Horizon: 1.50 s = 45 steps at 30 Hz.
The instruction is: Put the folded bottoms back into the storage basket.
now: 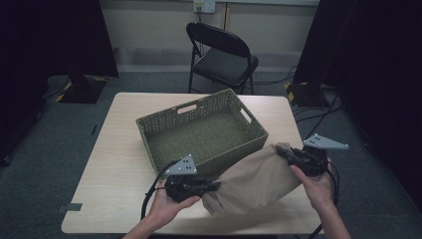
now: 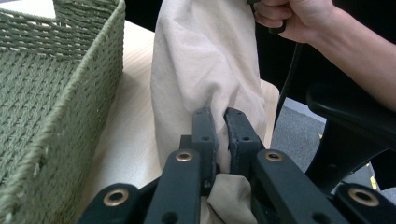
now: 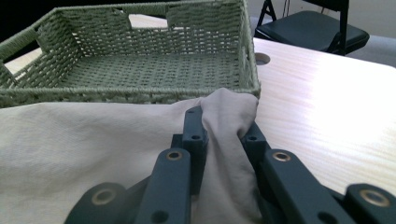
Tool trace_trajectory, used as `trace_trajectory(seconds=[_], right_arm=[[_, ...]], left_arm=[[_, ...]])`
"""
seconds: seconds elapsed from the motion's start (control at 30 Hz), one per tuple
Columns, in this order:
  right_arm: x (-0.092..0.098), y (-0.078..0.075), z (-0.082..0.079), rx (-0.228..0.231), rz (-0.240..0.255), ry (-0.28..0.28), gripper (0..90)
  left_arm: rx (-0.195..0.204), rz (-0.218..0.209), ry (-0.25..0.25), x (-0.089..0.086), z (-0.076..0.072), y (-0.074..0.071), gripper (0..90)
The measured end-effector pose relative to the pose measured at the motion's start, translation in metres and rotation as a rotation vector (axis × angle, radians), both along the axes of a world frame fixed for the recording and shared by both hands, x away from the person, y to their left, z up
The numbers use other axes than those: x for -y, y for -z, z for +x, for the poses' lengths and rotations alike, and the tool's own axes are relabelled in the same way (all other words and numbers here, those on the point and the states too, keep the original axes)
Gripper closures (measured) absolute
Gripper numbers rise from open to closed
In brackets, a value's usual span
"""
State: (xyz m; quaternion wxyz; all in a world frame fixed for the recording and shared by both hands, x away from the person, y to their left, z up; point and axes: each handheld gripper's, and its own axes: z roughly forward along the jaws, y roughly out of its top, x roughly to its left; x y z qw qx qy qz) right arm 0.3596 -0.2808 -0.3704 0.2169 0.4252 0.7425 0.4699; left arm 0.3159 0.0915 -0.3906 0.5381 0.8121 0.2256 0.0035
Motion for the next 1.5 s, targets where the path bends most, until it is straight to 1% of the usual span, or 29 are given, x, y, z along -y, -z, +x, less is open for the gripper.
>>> trace_trajectory(seconds=[0.03, 0.13, 0.23, 0.3, 0.5, 0.63, 0.73, 0.8, 0.83, 0.87, 0.9, 0.97, 1.07, 1.13, 1.2, 1.3, 1.33, 1.5], right_arm=[[0.000, -0.002, 0.000, -0.001, 0.001, 0.000, 77.9], [-0.001, -0.006, 0.002, 0.005, -0.003, 0.003, 78.0], [-0.001, -0.012, 0.003, 0.013, -0.008, 0.010, 78.1], [-0.001, -0.016, 0.004, 0.018, -0.002, 0.014, 78.1], [-0.001, -0.026, 0.008, 0.040, 0.021, 0.016, 78.3], [-0.003, -0.031, 0.010, 0.053, 0.027, 0.013, 78.3], [-0.004, -0.035, 0.012, 0.061, 0.037, 0.011, 78.4], [-0.005, -0.038, 0.013, 0.068, 0.044, 0.009, 78.4], [-0.006, -0.041, 0.014, 0.072, 0.048, 0.009, 78.4], [-0.006, -0.043, 0.014, 0.076, 0.051, 0.009, 78.4], [-0.007, -0.044, 0.015, 0.081, 0.053, 0.007, 78.4], [-0.009, -0.048, 0.016, 0.089, 0.052, 0.003, 78.4], [-0.013, -0.053, 0.019, 0.096, 0.061, 0.004, 78.5], [-0.015, -0.057, 0.023, 0.099, 0.066, 0.004, 78.5], [-0.018, -0.061, 0.026, 0.106, 0.065, 0.000, 78.5], [-0.023, -0.067, 0.031, 0.114, 0.073, -0.009, 78.5], [-0.025, -0.068, 0.032, 0.115, 0.076, -0.010, 78.5], [-0.036, -0.076, 0.040, 0.129, 0.085, -0.024, 78.6]], left_arm=[[0.001, -0.006, -0.001, 0.000, 0.000, -0.001, 83.6], [0.007, -0.001, -0.001, 0.001, 0.001, -0.006, 83.6], [0.021, -0.016, 0.000, 0.002, 0.000, -0.014, 83.6], [0.027, -0.015, 0.001, 0.002, 0.001, -0.018, 83.6], [0.033, -0.043, -0.021, -0.002, 0.004, -0.027, 83.6], [0.036, -0.052, -0.023, -0.004, 0.006, -0.032, 83.7], [0.040, -0.070, -0.030, -0.007, 0.007, -0.037, 83.7], [0.048, -0.063, -0.031, -0.008, 0.008, -0.041, 83.7], [0.054, -0.068, -0.031, -0.010, 0.008, -0.043, 83.7], [0.052, -0.084, -0.033, -0.012, 0.008, -0.045, 83.8], [0.050, -0.083, -0.032, -0.013, 0.009, -0.047, 83.7], [0.058, -0.076, -0.042, -0.014, 0.010, -0.050, 83.8], [0.054, -0.093, -0.053, -0.018, 0.012, -0.052, 83.8], [0.050, -0.095, -0.064, -0.021, 0.015, -0.055, 83.8], [0.046, -0.105, -0.072, -0.025, 0.018, -0.057, 83.8], [0.050, -0.108, -0.080, -0.031, 0.021, -0.060, 83.8], [0.054, -0.115, -0.089, -0.035, 0.022, -0.063, 83.9], [0.065, -0.117, -0.110, -0.045, 0.025, -0.071, 83.9]])
